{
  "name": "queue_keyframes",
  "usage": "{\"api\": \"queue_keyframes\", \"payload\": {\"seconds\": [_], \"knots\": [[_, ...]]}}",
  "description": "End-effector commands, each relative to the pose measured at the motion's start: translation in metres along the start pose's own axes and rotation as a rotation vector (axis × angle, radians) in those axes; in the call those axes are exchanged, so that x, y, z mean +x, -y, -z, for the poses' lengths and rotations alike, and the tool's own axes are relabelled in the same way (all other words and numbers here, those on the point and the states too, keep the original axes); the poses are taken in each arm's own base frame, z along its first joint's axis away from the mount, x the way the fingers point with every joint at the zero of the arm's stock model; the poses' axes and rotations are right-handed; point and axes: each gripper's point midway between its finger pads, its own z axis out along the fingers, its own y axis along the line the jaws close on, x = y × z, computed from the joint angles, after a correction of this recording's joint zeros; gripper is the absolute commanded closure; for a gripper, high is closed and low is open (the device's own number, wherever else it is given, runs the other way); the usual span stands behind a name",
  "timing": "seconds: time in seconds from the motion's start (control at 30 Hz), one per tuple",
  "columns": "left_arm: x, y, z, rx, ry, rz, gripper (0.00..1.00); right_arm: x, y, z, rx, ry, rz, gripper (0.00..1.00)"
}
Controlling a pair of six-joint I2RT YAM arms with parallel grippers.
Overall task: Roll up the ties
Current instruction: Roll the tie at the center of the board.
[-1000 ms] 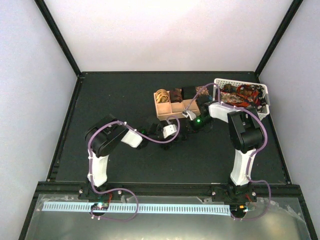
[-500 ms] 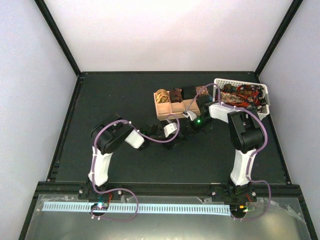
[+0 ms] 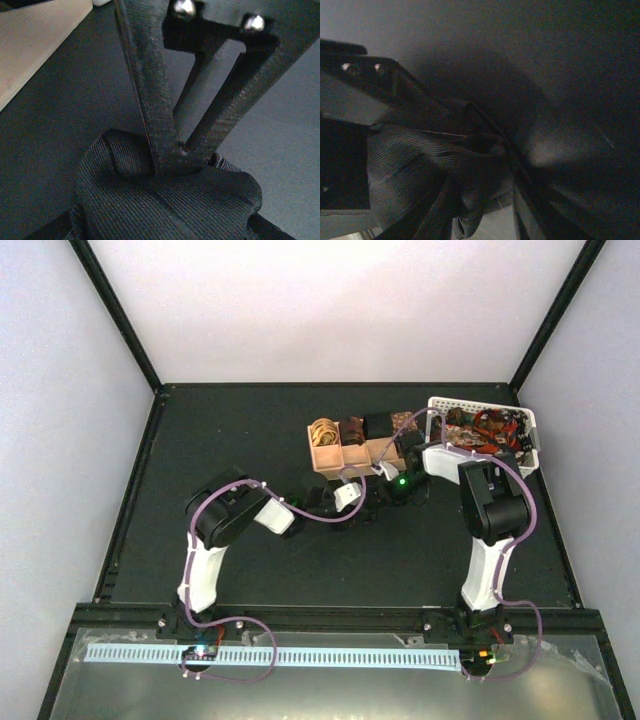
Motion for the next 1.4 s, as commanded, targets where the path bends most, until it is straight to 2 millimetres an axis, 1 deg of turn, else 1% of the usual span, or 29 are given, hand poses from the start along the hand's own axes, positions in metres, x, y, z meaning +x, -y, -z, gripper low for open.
{"api": "queue_keyframes", "payload": {"seconds": [0.0,0.1,0.2,0.23,0.3,0.37,0.4,0.5,0.63,0.7,0.73,0.83,1.03,1.07,1.17,1.23,1.27,1.37], "knots": [[0.048,0.01,0.006,0.007,-0.195,0.03,0.56,0.008,0.007,0.011,0.034,-0.025,-0.019,0.59],[0.054,0.011,0.007,0.01,-0.213,0.025,0.56,0.007,0.004,0.02,0.032,-0.008,-0.008,0.48],[0.054,0.012,0.006,0.017,-0.215,0.028,0.56,0.004,0.005,0.027,-0.007,0.005,-0.034,0.38],[0.054,0.012,0.005,0.019,-0.218,0.028,0.56,0.002,0.005,0.029,-0.036,0.015,-0.049,0.29],[0.055,0.012,0.004,0.019,-0.221,0.029,0.56,0.0,0.003,0.03,-0.076,0.027,-0.066,0.19],[0.056,0.012,0.004,0.02,-0.224,0.029,0.56,-0.001,0.001,0.027,-0.098,0.041,-0.078,0.16],[0.056,0.012,0.004,0.022,-0.226,0.027,0.56,-0.003,0.001,0.026,-0.102,0.051,-0.08,0.16],[0.056,0.013,0.004,0.023,-0.226,0.025,0.56,-0.003,0.004,0.013,-0.083,0.035,-0.09,0.22],[0.056,0.012,0.004,0.022,-0.225,0.026,0.55,0.0,0.009,-0.008,-0.067,0.001,-0.09,0.22],[0.056,0.012,0.004,0.022,-0.226,0.025,0.55,0.003,0.006,-0.016,-0.09,-0.022,-0.095,0.23],[0.056,0.012,0.004,0.022,-0.226,0.025,0.55,0.005,0.003,-0.019,-0.114,-0.032,-0.102,0.25],[0.057,0.012,0.004,0.021,-0.228,0.024,0.55,0.009,-0.008,-0.021,-0.182,-0.047,-0.109,0.3],[0.057,0.012,0.003,0.019,-0.227,0.024,0.55,0.01,-0.033,-0.007,-0.283,-0.021,-0.08,0.52],[0.056,0.011,0.003,0.019,-0.227,0.023,0.54,0.011,-0.037,-0.005,-0.302,-0.017,-0.077,0.52],[0.057,0.011,0.003,0.018,-0.229,0.022,0.54,0.012,-0.045,-0.002,-0.343,-0.013,-0.077,0.42],[0.057,0.011,0.003,0.016,-0.229,0.021,0.54,0.014,-0.045,-0.003,-0.347,-0.017,-0.08,0.4],[0.057,0.011,0.003,0.014,-0.228,0.02,0.54,0.015,-0.044,-0.004,-0.342,-0.02,-0.082,0.43],[0.057,0.01,0.002,0.013,-0.228,0.022,0.54,0.015,-0.039,-0.006,-0.318,-0.022,-0.08,0.67]]}}
